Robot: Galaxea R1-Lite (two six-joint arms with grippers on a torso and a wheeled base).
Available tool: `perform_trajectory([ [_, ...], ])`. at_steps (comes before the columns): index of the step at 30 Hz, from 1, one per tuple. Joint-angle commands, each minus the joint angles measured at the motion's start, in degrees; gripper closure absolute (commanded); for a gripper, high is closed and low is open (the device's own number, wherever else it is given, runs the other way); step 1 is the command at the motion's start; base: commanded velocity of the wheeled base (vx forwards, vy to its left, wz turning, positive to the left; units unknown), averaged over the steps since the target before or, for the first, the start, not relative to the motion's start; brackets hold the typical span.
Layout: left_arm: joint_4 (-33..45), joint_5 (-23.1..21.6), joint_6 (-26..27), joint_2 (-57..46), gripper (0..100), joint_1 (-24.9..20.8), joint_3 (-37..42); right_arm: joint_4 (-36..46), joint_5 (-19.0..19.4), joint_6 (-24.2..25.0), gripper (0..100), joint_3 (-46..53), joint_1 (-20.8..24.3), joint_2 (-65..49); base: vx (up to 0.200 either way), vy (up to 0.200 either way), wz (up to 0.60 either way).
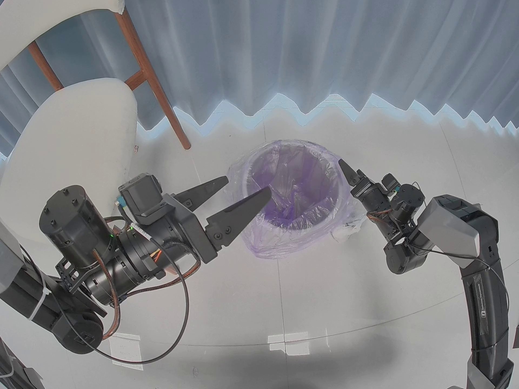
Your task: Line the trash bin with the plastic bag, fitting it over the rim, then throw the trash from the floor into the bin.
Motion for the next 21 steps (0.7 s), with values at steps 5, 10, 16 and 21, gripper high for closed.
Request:
perform_trajectory([
  [5, 0.0, 0.0, 0.0, 0.1, 0, -0.1, 0.0, -1.0, 0.0, 0.4, 0, -0.3, -1.0, 0.4, 0.0, 0.0, 0.0],
  [10, 0.0, 0.0, 0.0, 0.0, 0, -0.1, 0.4, -1.0, 0.0, 0.3, 100, -0.1, -0.7, 0.4, 0.0, 0.0, 0.0],
  [16, 0.0, 0.0, 0.0, 0.0, 0, -0.1, 0.4, -1.0, 0.0, 0.2, 100, 0.0, -0.6, 0.7, 0.0, 0.0, 0.0],
  [21, 0.0, 0.0, 0.0, 0.1, 0, -0.1, 0.4, -1.0, 0.0, 0.3, 100, -0.3, -0.8, 0.6, 0.0, 0.0, 0.0],
])
